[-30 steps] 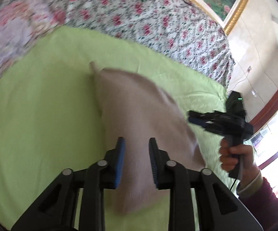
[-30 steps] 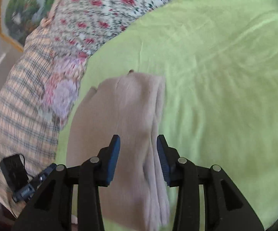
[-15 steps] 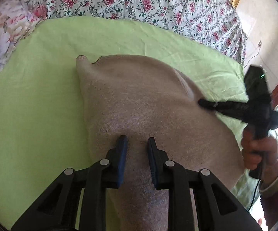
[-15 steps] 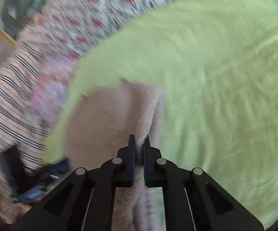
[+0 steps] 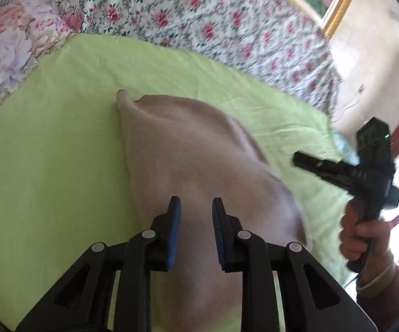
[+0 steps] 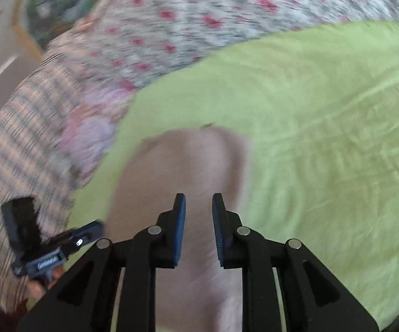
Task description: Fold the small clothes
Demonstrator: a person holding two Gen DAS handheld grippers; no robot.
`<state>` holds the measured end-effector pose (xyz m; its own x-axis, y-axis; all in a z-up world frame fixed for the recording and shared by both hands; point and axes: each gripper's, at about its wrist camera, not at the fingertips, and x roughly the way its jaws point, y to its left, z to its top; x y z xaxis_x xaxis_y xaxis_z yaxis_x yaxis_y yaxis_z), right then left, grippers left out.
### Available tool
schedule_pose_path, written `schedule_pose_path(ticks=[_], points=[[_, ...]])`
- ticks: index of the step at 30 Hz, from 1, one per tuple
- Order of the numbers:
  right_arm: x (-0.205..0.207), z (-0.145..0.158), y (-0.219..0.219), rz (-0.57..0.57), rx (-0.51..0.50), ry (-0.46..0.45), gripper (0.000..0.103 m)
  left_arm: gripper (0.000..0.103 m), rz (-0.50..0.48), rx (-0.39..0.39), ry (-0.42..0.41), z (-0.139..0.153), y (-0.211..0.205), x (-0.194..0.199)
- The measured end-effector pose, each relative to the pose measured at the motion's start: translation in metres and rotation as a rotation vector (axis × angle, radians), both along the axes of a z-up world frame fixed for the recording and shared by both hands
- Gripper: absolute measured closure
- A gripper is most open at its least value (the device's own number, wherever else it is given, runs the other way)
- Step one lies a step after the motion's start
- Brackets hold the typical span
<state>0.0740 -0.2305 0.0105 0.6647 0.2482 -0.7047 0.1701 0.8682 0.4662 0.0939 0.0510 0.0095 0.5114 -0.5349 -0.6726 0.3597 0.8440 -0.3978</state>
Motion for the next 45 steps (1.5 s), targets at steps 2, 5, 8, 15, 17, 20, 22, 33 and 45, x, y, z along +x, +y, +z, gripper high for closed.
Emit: schedule_pose_path(ticks=[2, 5, 8, 15, 17, 20, 22, 33, 45], points=[[-0.003, -0.011, 0.018, 0.06, 0.004, 0.035, 0.082, 0.078, -0.02, -0.029, 0.009, -0.003, 0.003, -0.017], [0.0, -0.043, 0.024, 0.043, -0.083, 0.154, 0.083, 0.079, -0.021, 0.049, 0.051, -0.024, -0.001, -0.028], [-0.001, -0.063, 0.003, -0.004, -0.005, 0.133, 0.087, 0.087, -0.017, 0.09, 0.098, -0.048, -0.005, -0.025], [-0.018, -0.038, 0.015, 0.038, -0.049, 0.117, 0.087, 0.079, 0.001, 0.052, 0.098, -0.041, -0.001, -0.037], [-0.034, -0.026, 0.031, 0.091, -0.069, 0.093, 0.087, 0.075, -0.004, 0.039, 0.099, -0.038, 0.001, -0.047], [-0.05, -0.026, 0.05, 0.125, -0.105, 0.107, 0.087, 0.072, -0.021, 0.045, 0.1, -0.038, 0.001, -0.063], [-0.06, -0.042, 0.053, 0.106, -0.178, 0.172, 0.087, 0.072, -0.026, 0.069, 0.099, -0.045, 0.0, -0.074], [-0.077, -0.045, 0.04, 0.041, -0.111, 0.168, 0.087, 0.068, -0.025, 0.088, 0.107, -0.04, 0.001, -0.084], [-0.085, -0.004, 0.035, -0.029, -0.081, 0.074, 0.07, 0.048, 0.093, 0.059, 0.105, -0.016, 0.032, -0.042]])
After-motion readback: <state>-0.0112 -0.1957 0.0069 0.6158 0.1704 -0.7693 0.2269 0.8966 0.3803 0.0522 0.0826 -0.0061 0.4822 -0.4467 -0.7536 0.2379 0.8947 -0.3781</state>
